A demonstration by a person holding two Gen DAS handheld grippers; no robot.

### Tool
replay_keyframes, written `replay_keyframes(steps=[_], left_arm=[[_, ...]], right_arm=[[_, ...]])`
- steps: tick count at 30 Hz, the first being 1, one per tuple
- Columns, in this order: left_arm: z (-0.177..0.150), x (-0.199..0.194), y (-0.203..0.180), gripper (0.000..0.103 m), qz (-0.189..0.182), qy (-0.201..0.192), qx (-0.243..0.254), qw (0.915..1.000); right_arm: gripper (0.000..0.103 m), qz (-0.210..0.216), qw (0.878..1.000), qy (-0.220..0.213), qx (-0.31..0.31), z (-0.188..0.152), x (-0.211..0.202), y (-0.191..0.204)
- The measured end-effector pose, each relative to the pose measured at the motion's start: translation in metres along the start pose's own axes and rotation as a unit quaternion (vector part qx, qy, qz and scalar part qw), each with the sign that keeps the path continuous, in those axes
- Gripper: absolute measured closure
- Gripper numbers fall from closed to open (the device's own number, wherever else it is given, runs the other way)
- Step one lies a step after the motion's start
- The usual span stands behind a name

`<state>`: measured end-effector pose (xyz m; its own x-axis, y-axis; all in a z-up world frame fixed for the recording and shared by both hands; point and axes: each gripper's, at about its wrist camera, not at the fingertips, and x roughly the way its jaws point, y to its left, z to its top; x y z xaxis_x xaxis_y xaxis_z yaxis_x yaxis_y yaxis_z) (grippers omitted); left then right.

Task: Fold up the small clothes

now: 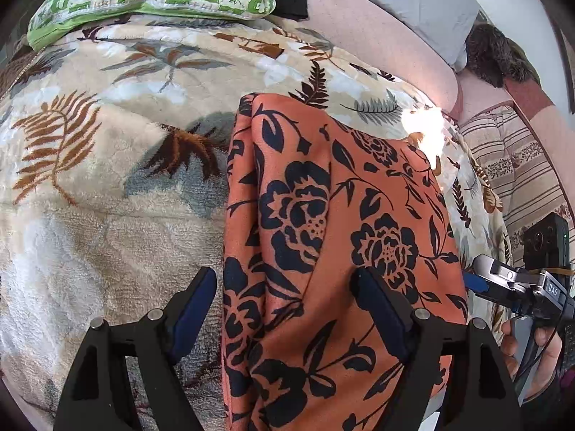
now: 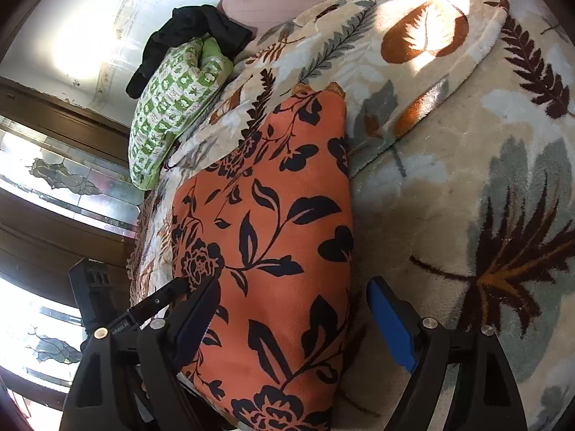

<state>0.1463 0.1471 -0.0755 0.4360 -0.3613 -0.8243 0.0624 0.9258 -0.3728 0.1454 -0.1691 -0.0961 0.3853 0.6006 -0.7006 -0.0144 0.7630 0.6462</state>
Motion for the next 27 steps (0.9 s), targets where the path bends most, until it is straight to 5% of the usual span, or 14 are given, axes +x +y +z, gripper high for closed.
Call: replay_keyframes(steps=[12,27], left_arm=[[0.004,-0.005,-0.003,0.021,-0.019,-0.013,-0.001,0.9997],[0.003,0.019,0.007,0.021,-0.044,0.024,-0.035,0.9981]], right_arm=[[0.017,-0.009,1.000,-0.001,-0.010,0.005,0.000,0.009],[0.016,0.006,1.000,0.020,-0.015,0.011,0.030,0.006]])
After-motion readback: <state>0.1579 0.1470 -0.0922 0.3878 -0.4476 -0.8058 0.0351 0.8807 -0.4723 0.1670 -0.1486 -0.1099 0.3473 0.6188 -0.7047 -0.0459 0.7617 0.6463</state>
